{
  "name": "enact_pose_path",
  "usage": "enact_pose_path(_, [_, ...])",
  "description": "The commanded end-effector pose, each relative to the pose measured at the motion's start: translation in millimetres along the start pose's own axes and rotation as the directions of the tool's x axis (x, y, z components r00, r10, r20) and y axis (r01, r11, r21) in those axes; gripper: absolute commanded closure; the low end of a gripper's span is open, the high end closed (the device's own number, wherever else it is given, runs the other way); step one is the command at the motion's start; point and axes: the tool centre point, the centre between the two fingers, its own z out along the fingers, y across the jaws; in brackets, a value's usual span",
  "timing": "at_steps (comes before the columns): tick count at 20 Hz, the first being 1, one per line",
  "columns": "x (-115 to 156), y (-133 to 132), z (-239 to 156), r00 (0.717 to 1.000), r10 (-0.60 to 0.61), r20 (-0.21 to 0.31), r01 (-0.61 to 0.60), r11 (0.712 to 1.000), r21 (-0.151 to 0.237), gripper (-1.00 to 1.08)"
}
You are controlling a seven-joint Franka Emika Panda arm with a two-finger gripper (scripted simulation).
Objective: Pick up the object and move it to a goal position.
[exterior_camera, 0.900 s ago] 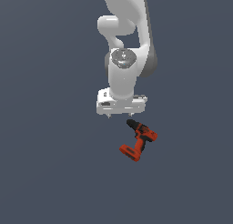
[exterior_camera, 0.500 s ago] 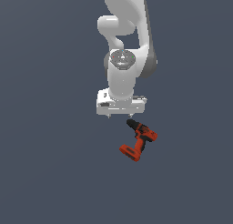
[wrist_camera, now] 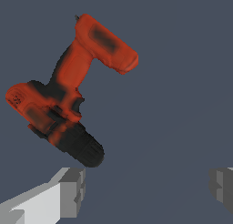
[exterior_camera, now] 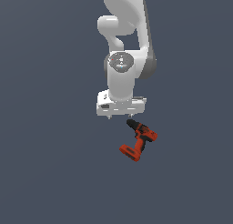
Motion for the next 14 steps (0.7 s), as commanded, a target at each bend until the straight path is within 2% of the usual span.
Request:
enact_pose_path(1, [-1,-1,4,1.000,-0.019,0.003,0.019,1.000,0.013,-1.00])
enact_pose_path(8, [-3,-8,21,0.994,-0.106,0.006,0.105,0.992,0.074,-1.00])
enact_pose_path(14, [-6,-17,40,0.979,-0.203,-0.008,0.202,0.968,0.148,-1.00])
